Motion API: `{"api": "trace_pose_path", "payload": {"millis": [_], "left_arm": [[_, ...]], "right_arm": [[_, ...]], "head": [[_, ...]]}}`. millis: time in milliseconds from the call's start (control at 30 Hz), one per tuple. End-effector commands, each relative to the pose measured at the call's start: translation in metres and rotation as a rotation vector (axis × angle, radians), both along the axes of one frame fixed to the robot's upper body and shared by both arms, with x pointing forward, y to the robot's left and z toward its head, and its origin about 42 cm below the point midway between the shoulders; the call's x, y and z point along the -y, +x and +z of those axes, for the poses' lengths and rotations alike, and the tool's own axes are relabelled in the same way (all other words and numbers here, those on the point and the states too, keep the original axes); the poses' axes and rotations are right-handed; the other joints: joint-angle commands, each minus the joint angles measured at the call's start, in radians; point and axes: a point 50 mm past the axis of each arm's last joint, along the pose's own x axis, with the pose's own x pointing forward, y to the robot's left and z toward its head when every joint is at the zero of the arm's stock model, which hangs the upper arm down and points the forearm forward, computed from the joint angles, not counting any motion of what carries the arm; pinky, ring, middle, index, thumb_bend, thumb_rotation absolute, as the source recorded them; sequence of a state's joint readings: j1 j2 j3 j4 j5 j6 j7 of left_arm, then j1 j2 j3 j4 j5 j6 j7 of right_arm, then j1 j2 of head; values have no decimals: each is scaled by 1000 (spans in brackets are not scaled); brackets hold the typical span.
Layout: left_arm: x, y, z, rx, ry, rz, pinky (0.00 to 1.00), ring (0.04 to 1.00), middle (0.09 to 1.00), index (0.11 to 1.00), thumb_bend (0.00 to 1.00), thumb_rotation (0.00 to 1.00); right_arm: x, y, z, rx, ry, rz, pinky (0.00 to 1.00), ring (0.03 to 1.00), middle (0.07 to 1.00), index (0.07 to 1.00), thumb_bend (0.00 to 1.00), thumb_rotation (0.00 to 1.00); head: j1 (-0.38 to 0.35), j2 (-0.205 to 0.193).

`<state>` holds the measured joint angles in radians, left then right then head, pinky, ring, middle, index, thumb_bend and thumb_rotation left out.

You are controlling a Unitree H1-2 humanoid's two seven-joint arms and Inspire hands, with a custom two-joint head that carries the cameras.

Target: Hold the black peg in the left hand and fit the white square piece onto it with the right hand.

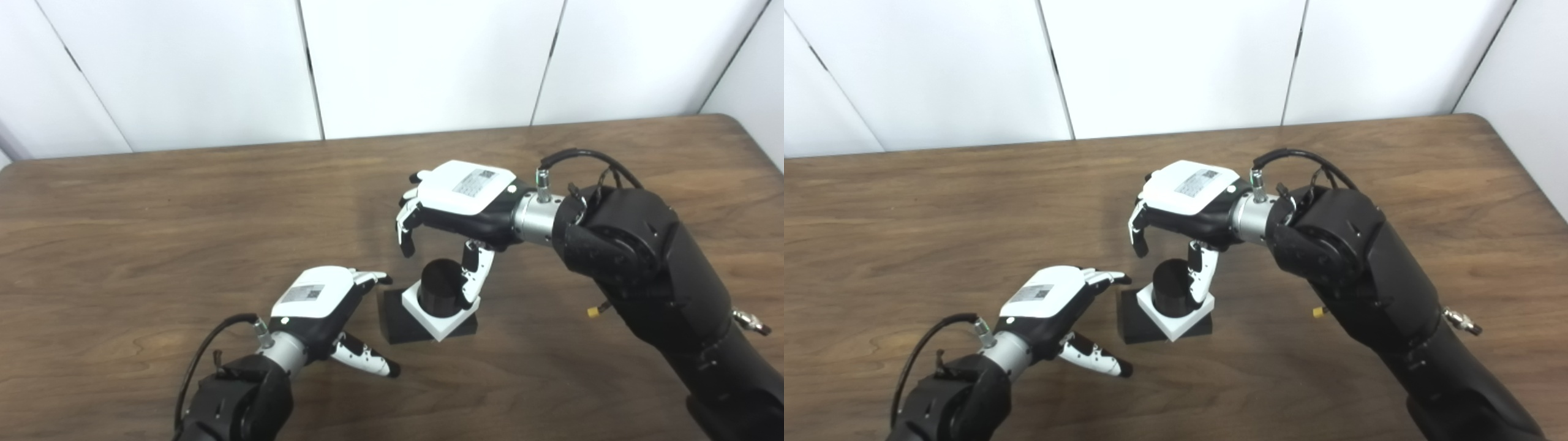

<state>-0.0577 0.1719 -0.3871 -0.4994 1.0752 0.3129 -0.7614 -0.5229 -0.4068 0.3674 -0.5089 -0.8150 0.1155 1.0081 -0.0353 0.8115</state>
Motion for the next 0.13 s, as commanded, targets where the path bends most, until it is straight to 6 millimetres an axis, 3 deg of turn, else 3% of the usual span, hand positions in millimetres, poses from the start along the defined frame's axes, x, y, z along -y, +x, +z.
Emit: {"api": "trace_pose_path", "payload": {"millis": [0, 100], "left_arm": [[-3, 6, 25, 81, -37, 10, 964, 921, 893, 863, 1000, 321], [-10, 6, 31, 130, -81, 40, 929, 918, 890, 859, 1000, 295]], "right_arm": [[2, 7, 22, 77, 40, -14, 1000, 897, 799, 626, 990, 204], [6, 8, 23, 76, 72, -25, 1000, 892, 799, 631, 982, 231]], "head": [[1, -1], [-1, -7]]}}
